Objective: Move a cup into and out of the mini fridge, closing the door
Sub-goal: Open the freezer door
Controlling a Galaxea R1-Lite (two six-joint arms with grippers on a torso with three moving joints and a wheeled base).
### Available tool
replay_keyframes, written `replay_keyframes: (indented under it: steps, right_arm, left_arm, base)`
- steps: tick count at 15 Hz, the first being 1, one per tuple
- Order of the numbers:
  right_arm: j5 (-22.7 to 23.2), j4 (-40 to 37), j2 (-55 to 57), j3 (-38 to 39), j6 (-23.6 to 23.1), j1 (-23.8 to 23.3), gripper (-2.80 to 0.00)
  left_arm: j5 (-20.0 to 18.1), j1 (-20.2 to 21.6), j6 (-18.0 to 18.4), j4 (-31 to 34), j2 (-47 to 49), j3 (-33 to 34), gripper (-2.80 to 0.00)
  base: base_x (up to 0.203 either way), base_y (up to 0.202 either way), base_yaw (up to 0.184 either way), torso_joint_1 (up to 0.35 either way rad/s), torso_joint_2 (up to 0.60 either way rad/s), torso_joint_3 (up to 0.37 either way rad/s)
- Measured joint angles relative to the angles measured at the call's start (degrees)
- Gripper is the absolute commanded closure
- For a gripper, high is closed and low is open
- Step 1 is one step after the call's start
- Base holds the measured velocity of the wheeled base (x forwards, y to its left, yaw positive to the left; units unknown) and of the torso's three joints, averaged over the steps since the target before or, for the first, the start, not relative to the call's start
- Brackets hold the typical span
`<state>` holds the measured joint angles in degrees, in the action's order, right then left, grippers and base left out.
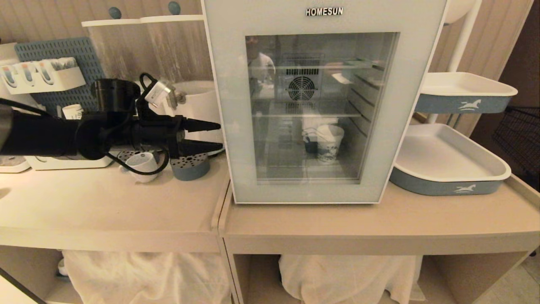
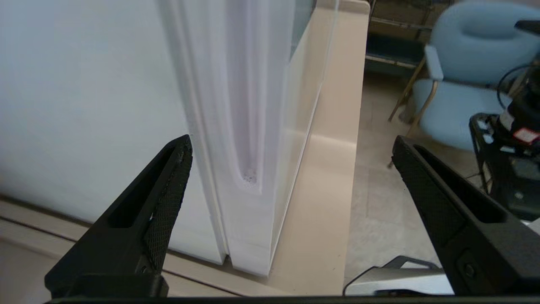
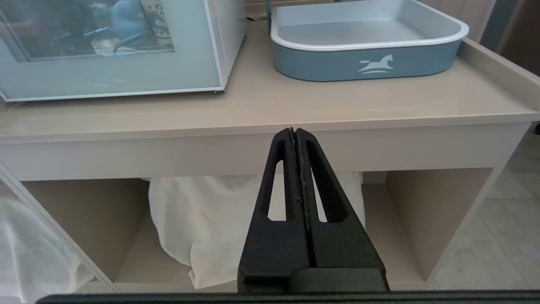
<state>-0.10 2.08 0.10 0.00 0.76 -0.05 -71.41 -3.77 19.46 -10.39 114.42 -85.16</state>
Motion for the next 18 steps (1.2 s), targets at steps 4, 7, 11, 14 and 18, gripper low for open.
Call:
replay_keyframes:
  steps: [4,7,11,14,18]
  right_arm:
    - [0.0,0.0,0.0,0.0,0.1,-0.1,0.00]
    - [0.0,0.0,0.0,0.0,0.0,-0.1,0.00]
    - [0.0,0.0,0.0,0.0,0.0,0.0,0.00]
    - [0.0,0.0,0.0,0.0,0.0,-0.1,0.00]
    - [0.0,0.0,0.0,0.0,0.0,0.0,0.00]
  left_arm:
    - [-0.1,-0.9,-2.0,0.0,0.2,-0.9,-2.80]
    - [-0.1,-1.6,-3.3,0.0,0.8,-1.3,-2.80]
    - [-0.2,-2.1,-3.7,-0.2,1.4,-1.4,-2.80]
    - [-1.6,-2.1,-5.3,-0.3,1.2,-1.4,-2.80]
    - [-2.9,-2.2,-5.5,-0.2,-0.2,0.1,-2.80]
  base:
    - [0.000,0.000,0.000,0.000,0.00,0.000]
    - [0.000,0.000,0.000,0.000,0.00,0.000]
    - [0.000,0.000,0.000,0.000,0.00,0.000]
    - [0.000,0.000,0.000,0.000,0.00,0.000]
    - [0.000,0.000,0.000,0.000,0.00,0.000]
